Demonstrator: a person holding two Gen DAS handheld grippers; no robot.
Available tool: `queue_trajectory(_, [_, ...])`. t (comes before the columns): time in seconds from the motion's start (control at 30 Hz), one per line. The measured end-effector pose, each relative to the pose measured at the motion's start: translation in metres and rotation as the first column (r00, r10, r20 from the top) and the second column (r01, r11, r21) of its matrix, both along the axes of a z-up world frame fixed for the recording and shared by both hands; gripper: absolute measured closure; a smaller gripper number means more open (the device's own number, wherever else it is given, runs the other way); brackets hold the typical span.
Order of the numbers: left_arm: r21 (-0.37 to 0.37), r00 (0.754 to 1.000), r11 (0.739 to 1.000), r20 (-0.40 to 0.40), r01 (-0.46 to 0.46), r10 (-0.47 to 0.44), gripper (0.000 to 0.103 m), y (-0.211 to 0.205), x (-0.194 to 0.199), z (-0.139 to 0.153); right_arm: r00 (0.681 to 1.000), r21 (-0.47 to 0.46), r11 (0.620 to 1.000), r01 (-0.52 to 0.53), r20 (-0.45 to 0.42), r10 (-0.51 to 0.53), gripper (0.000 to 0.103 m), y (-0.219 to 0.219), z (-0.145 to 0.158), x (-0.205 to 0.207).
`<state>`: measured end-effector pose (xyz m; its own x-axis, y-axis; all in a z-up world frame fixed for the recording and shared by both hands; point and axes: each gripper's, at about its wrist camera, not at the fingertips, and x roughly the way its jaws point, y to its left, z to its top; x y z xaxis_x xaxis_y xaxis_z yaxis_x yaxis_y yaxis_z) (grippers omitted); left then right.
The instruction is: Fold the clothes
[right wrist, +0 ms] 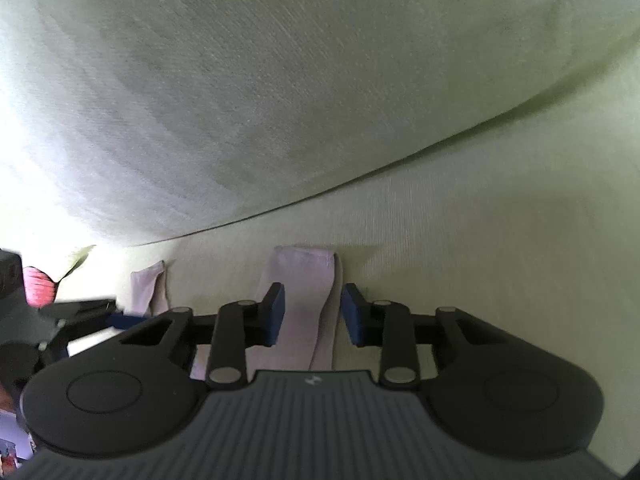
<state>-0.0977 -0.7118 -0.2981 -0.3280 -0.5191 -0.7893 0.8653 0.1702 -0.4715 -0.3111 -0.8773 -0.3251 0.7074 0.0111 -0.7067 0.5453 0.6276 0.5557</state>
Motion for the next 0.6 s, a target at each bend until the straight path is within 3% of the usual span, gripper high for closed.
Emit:
queue_trajectory(0.03, [-0.005, 1.0, 1.0, -0.005, -0.007, 0.007, 0.001, 0.003, 0.0, -0.001, 1.0, -0.004, 1.0, 0.004, -0.008, -0.004, 0.086, -0.001, -0.001, 0.002])
queue_trajectory(0.07, [-0.009, 1.0, 1.0, -0.011, -0.015, 0.014, 0.001, 0.006, 0.0, -0.002, 1.0, -0.009, 1.0, 0.008, -0.018, -0.008, 0.101, -0.003, -0.002, 0.004])
queue_trajectory(0.1, [-0.013, 1.0, 1.0, -0.012, -0.018, 0.018, 0.001, 0.003, -0.004, -0.002, 0.999, -0.016, 1.0, 0.006, -0.032, -0.006, 0.103, -0.004, -0.003, 0.005])
queue_trajectory(0.3, [-0.032, 1.0, 0.999, 0.006, -0.02, 0.021, 0.001, 0.009, -0.006, -0.001, 0.998, -0.085, 0.996, -0.03, -0.053, 0.026, 0.103, -0.01, 0.0, 0.022])
queue_trajectory(0.5, [-0.032, 0.999, 0.999, 0.022, -0.033, 0.033, 0.001, 0.021, -0.007, 0.001, 0.998, -0.085, 0.996, -0.025, -0.054, 0.021, 0.103, -0.011, -0.001, 0.022])
queue_trajectory(0.6, [-0.031, 0.998, 0.998, 0.047, -0.05, 0.051, 0.001, 0.025, -0.007, 0.005, 0.998, -0.14, 0.99, 0.006, -0.06, -0.014, 0.097, -0.009, 0.009, 0.016])
